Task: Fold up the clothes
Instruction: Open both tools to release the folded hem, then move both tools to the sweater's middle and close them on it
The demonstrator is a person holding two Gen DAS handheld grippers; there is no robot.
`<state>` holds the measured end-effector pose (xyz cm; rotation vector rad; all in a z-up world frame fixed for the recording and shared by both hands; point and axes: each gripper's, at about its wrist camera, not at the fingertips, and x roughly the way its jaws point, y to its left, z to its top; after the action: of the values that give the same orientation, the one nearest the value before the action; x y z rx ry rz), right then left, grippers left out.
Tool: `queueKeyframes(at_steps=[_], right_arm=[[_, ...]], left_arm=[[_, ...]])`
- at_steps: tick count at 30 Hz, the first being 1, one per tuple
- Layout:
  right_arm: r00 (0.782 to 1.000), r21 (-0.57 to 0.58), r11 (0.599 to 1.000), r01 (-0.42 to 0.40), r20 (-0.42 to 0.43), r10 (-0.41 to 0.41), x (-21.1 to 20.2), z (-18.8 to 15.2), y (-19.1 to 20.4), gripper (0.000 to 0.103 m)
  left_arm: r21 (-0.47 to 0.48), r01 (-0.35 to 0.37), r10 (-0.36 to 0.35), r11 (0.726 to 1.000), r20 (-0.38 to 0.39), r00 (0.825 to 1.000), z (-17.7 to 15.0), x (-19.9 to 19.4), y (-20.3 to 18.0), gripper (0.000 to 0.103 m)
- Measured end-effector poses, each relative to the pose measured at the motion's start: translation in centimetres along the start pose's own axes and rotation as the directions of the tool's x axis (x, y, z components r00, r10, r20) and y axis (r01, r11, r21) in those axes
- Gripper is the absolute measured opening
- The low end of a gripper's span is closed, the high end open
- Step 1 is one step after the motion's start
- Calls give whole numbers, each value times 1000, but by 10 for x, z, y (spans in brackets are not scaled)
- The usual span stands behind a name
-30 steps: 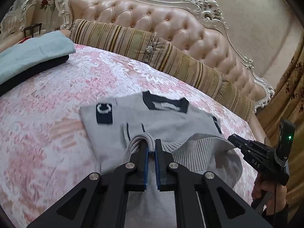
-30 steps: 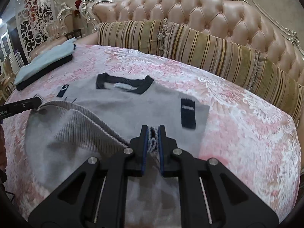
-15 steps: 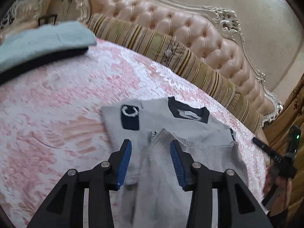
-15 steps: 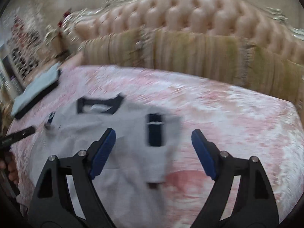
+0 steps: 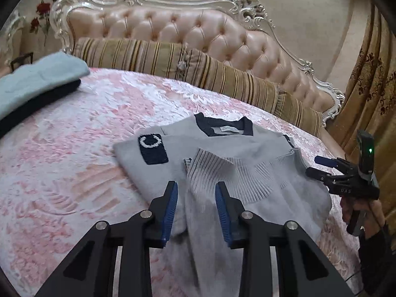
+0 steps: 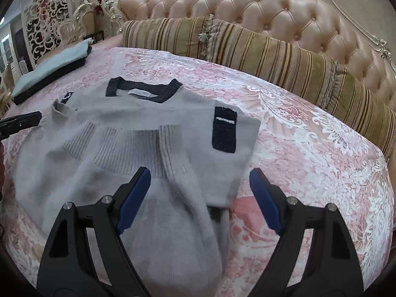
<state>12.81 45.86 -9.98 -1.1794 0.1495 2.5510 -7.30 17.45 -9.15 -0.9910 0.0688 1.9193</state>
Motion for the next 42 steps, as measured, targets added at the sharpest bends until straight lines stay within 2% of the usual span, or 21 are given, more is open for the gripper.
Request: queueKeyframes(at_steps=[2, 3, 4, 6, 7, 12, 14, 16, 17, 18, 19, 20, 23, 25, 27, 28, 32, 37, 40, 41, 42], right_arm=[[1000, 23, 1000, -9, -16, 9, 4, -1, -5, 80], [1000, 37, 999, -12, -24, 13, 7, -3, -7, 56], [1000, 51, 999, -5, -23, 6, 7, -3, -11, 38], [1000, 79, 997, 9, -20, -7, 9, -5, -18, 24], [1000, 92, 996, 1, -14, 0, 8, -5, -21, 20], [1000, 102, 995, 3, 0, -3, 6, -5, -22, 19], [1000, 108, 994, -1, -6, 2, 7, -4, -25, 20], [1000, 99, 995, 8, -9, -7, 6, -3, -24, 34], [1000, 95, 995, 13, -10, -12, 6, -3, -24, 40], [1000, 103, 994, 26, 1, -26, 3, -2, -24, 54], [999, 104, 994, 24, 19, -26, -1, 0, -25, 59], [999, 104, 994, 22, 36, -26, -4, 1, -26, 59], [998, 92, 995, 24, 49, -28, -9, 3, -26, 60], [998, 75, 997, 35, 41, -38, -7, 3, -24, 61], [998, 51, 997, 50, 30, -51, -5, 2, -21, 62], [998, 39, 998, 55, 26, -56, -4, 1, -20, 63], [999, 32, 999, 25, 25, -26, -2, 2, -17, 69], [1000, -10, 1000, 7, 18, -7, 9, 11, -5, 70], [999, -21, 999, -33, 0, 33, 19, 14, -1, 70], [999, -16, 999, -36, -3, 36, 20, 14, -3, 69], [999, -12, 999, -40, -5, 40, 21, 14, -4, 57]], left_arm=[[-6, 1, -1, 1000, -19, 1000, -2, 6, -1, 32], [-4, 6, -6, 1000, -22, 1000, -4, 7, -2, 11], [9, 3, -3, 1000, -20, 1000, -5, 5, -4, 5], [43, -48, 49, 998, -12, 999, -8, 0, -9, 5], [49, -71, 71, 996, 2, 997, -8, -4, -10, 5], [52, -110, 109, 993, 33, 994, -6, -12, -9, 11], [60, -127, 126, 990, 32, 992, -6, -11, -9, 19], [89, -113, 109, 990, 46, 993, -3, -14, -13, 27], [104, -106, 101, 989, 53, 994, -1, -15, -15, 36], [126, -106, 99, 986, 56, 993, 1, -15, -18, 46], [162, -116, 109, 980, 54, 993, 4, -13, -23, 50], [200, -129, 122, 971, 47, 991, 6, -8, -27, 52], [296, -157, 158, 942, 20, 987, 10, 7, -37, 51], [342, -146, 159, 928, -9, 987, 11, 19, -43, 47], [334, -132, 157, 933, -48, 986, 13, 29, -41, 9], [313, -123, 148, 942, -58, 987, 14, 32, -37, 8], [190, -71, 76, 979, -19, 997, 19, 21, -19, 7], [140, -73, 77, 987, -24, 997, 16, 26, -13, 8], [104, -69, 71, 992, -13, 997, 17, 22, -7, 15], [89, -65, 66, 994, -9, 998, 17, 19, -5, 25], [75, -61, 61, 995, -4, 998, 18, 16, -2, 33]])
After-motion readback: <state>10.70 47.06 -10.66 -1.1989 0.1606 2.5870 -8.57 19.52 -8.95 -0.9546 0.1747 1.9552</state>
